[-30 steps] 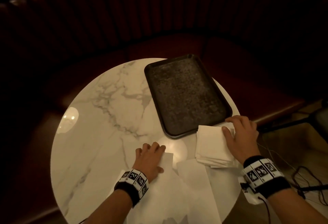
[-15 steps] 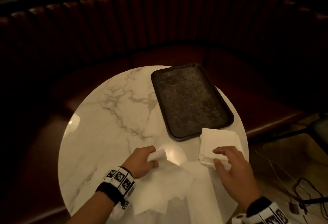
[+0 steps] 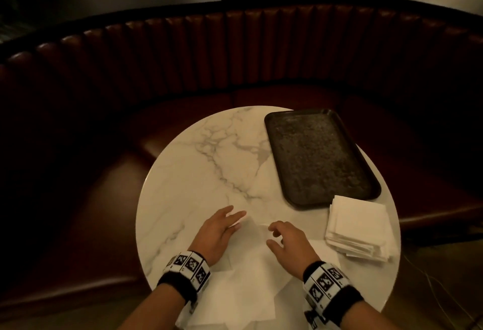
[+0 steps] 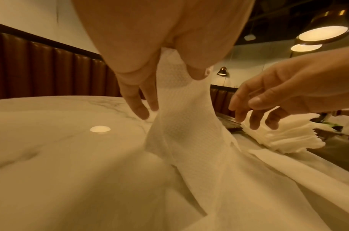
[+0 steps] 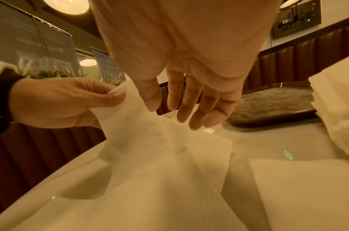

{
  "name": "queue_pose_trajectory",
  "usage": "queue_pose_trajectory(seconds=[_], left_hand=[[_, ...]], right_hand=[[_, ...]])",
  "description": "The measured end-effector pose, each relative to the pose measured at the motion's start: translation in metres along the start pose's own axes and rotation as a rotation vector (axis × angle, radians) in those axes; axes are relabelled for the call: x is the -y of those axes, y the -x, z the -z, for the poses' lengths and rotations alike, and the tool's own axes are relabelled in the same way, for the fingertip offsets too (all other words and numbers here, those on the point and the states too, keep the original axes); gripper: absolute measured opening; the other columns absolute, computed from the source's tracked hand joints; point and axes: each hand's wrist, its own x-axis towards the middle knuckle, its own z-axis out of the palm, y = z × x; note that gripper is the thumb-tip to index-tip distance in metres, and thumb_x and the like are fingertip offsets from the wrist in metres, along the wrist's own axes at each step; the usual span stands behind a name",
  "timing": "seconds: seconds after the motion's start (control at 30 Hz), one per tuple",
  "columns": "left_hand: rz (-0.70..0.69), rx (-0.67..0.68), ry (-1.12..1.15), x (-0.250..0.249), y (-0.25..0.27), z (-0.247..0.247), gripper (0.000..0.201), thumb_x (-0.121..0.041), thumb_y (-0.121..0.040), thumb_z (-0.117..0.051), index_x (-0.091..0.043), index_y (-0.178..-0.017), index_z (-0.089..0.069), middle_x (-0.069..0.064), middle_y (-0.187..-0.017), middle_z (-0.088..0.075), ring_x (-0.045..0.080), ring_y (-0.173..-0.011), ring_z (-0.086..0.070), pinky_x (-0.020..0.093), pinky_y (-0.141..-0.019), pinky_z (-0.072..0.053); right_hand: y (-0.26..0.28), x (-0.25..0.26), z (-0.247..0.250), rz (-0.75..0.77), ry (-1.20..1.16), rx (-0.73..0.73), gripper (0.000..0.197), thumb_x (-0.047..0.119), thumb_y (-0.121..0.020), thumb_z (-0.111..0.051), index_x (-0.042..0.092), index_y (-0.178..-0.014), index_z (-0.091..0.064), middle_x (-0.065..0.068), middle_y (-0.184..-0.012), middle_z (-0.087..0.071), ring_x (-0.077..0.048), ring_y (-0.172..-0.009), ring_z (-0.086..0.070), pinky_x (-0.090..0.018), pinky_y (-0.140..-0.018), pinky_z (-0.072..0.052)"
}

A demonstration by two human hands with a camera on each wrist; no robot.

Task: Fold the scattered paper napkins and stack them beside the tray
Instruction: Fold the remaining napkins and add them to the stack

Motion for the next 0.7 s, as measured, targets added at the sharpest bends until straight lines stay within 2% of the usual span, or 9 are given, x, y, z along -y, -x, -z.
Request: queue_pose_trajectory(seconds=[0.03, 0.1, 0.2, 0.3, 0.37, 0.43, 0.53, 0.63, 0.7], left_hand=[[0.012, -0.018, 0.003, 0.0, 0.002, 0.001, 0.035, -0.033, -0.102, -0.044, -0.038, -0.135, -0.054, -0.005, -0.149, -0.042, 0.014, -0.136, -0.041, 0.027, -0.115, -0.029], [-0.009, -0.088, 0.032, -0.001, 0.005, 0.007, 0.03, -0.03, -0.101, -0.048, -0.03, -0.127, -0.063, -0.005, -0.14, -0.053, 0.012, -0.128, -0.05, 0.032, -0.112, -0.037], [-0.153, -0.128, 0.024, -0.019, 0.013, 0.027, 0.026, -0.032, -0.099, -0.051, -0.022, -0.111, -0.072, -0.008, -0.108, -0.071, 0.005, -0.099, -0.063, 0.032, -0.092, -0.049], [-0.276, -0.11, 0.072, -0.051, 0.018, 0.056, 0.027, -0.038, -0.097, -0.05, -0.023, -0.103, -0.072, -0.013, -0.095, -0.073, -0.001, -0.087, -0.065, 0.023, -0.08, -0.051], [-0.291, -0.11, 0.127, -0.073, 0.019, 0.077, 0.028, -0.039, -0.095, -0.051, -0.023, -0.101, -0.073, -0.013, -0.091, -0.074, 0.001, -0.084, -0.067, 0.023, -0.077, -0.052], [-0.258, -0.139, 0.195, -0.088, 0.015, 0.095, 0.031, -0.045, -0.091, -0.053, -0.023, -0.099, -0.073, -0.012, -0.089, -0.073, 0.005, -0.084, -0.068, 0.025, -0.077, -0.053], [-0.158, -0.227, 0.462, -0.099, 0.014, 0.11, 0.027, -0.04, -0.087, -0.069, -0.019, -0.104, -0.07, -0.008, -0.098, -0.074, 0.009, -0.093, -0.069, 0.024, -0.082, -0.055], [0.071, -0.158, 0.935, -0.103, 0.028, 0.101, 0.039, -0.024, -0.079, -0.074, -0.008, -0.112, -0.063, 0.011, -0.107, -0.074, 0.026, -0.099, -0.071, 0.043, -0.085, -0.058], [0.139, -0.12, 1.062, -0.101, 0.04, 0.083, 0.041, -0.02, -0.078, -0.08, -0.004, -0.113, -0.064, 0.019, -0.109, -0.073, 0.034, -0.099, -0.07, 0.049, -0.086, -0.056]], right_hand=[[0.002, 0.001, -0.001, -0.007, -0.005, -0.008, 0.028, 0.031, -0.09, -0.057, 0.027, -0.118, -0.053, 0.011, -0.106, -0.051, -0.009, -0.101, -0.051, -0.026, -0.092, -0.044], [0.007, 0.006, 0.002, -0.002, -0.021, -0.022, 0.032, 0.03, -0.091, -0.058, 0.028, -0.121, -0.05, 0.012, -0.109, -0.05, -0.009, -0.103, -0.049, -0.022, -0.091, -0.041], [0.01, 0.023, 0.015, 0.059, -0.092, -0.055, 0.046, 0.032, -0.088, -0.062, 0.029, -0.13, -0.045, 0.015, -0.118, -0.049, -0.005, -0.108, -0.046, -0.018, -0.092, -0.034], [0.012, 0.05, 0.032, 0.143, -0.171, -0.035, 0.046, 0.035, -0.084, -0.067, 0.032, -0.126, -0.05, 0.019, -0.119, -0.055, -0.001, -0.107, -0.051, -0.02, -0.093, -0.04], [0.015, 0.068, 0.04, 0.163, -0.248, -0.019, 0.031, 0.032, -0.081, -0.067, 0.031, -0.112, -0.064, 0.014, -0.104, -0.069, -0.002, -0.095, -0.061, -0.028, -0.086, -0.05], [0.018, 0.081, 0.047, 0.157, -0.36, -0.053, 0.024, 0.032, -0.078, -0.065, 0.027, -0.101, -0.07, 0.007, -0.091, -0.074, -0.009, -0.086, -0.067, -0.039, -0.082, -0.054], [0.022, 0.096, 0.058, 0.135, -0.558, -0.093, 0.017, 0.023, -0.083, -0.066, 0.021, -0.099, -0.072, 0.001, -0.093, -0.075, -0.018, -0.09, -0.07, -0.046, -0.085, -0.056], [0.03, 0.105, 0.07, 0.06, -0.895, -0.013, 0.022, 0.005, -0.091, -0.06, 0.014, -0.108, -0.071, -0.006, -0.103, -0.075, -0.025, -0.098, -0.071, -0.045, -0.088, -0.056], [0.035, 0.107, 0.074, 0.01, -1.014, 0.055, 0.024, 0.003, -0.092, -0.057, 0.012, -0.11, -0.07, -0.009, -0.106, -0.074, -0.028, -0.1, -0.07, -0.046, -0.088, -0.055]])
